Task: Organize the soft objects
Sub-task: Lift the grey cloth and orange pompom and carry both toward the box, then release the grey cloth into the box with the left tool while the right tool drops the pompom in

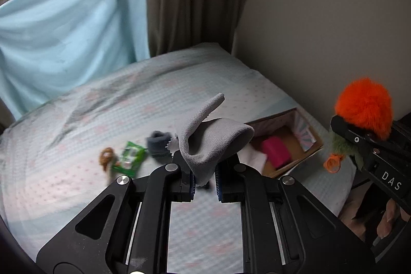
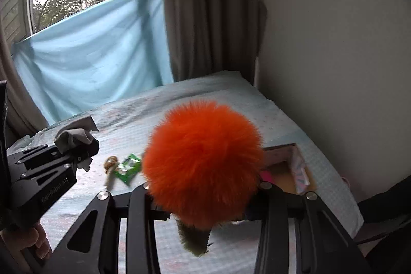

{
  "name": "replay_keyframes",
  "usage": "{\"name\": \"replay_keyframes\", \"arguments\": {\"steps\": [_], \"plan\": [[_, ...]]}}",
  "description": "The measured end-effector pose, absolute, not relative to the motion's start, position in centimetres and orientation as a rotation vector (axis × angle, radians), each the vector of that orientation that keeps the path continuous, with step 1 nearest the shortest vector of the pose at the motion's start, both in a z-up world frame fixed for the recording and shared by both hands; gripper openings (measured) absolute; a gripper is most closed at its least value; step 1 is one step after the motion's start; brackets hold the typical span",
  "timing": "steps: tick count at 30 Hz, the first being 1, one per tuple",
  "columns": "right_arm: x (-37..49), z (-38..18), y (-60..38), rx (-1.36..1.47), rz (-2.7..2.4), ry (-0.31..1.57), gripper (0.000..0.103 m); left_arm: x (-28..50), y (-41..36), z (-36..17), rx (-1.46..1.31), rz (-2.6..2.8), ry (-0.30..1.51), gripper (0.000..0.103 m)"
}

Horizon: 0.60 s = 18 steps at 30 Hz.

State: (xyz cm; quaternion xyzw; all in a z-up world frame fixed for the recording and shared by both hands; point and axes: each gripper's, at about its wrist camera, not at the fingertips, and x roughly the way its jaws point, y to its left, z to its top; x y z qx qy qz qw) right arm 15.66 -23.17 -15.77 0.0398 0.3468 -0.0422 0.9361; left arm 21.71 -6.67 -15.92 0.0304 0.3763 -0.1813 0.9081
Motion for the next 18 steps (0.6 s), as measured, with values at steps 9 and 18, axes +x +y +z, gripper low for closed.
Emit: {"name": "replay_keyframes", "arguments": {"steps": [9, 18], "plan": [[18.8, -18.2, -33.3, 0.067, -0.081, 0.795, 0.036, 24.7, -17.2, -20.0, 0.042, -0.37, 0.912, 0.01], [21.6, -24.1, -38.7, 0.105, -0.067, 0.947, 0.036, 26.9, -24.8, -27.4, 0.045, -0.409, 1.101, 0.01]]}}
